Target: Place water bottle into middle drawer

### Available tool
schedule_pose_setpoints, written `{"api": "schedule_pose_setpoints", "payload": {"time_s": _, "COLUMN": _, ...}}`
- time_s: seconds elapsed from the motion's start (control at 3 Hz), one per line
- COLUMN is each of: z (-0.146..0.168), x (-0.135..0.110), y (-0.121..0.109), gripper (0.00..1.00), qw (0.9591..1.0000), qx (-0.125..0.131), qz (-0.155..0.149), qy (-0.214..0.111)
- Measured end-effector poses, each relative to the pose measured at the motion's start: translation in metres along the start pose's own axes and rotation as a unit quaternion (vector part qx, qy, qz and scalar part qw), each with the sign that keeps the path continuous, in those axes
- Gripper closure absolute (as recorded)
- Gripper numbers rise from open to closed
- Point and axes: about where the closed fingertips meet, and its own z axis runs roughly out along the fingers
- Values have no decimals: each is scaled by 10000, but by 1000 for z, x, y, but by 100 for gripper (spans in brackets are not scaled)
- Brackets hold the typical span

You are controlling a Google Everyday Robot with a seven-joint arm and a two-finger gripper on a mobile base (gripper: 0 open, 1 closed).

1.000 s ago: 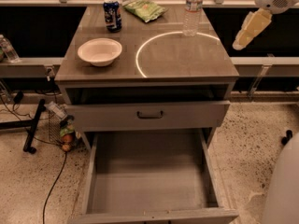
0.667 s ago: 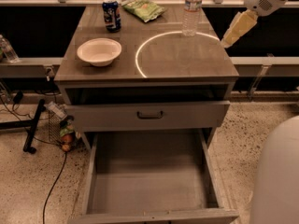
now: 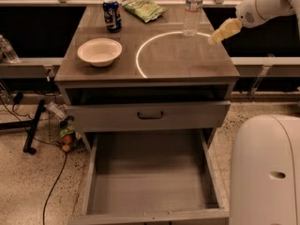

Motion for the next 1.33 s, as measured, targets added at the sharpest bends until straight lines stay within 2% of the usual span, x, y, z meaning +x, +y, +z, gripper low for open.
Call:
{"api": "schedule_pose_setpoints", "payload": {"time_s": 0.33, "z": 3, "x": 0, "y": 1, "gripper": 0, "qw": 10000, "qx": -21, "qz": 0, "qy": -16}}
{"api": "schedule_pose_setpoints", "payload": {"time_s": 0.67, "z": 27, "x": -15, "y": -2, "gripper": 0, "qw": 9996, "qx": 50, "qz": 103, "qy": -257}}
{"api": "schedule_pose_setpoints", "payload": {"time_s": 1.0, "z": 64, "x": -38, "y": -8, "gripper": 0, "qw": 9966, "qx": 194, "qz": 388, "qy": -695}}
{"api": "schedule_pose_setpoints", "payload": {"time_s": 1.33, "z": 90, "x": -55, "y": -16, "gripper": 0, "qw": 9915, "qx": 331, "qz": 676, "qy": -1066}}
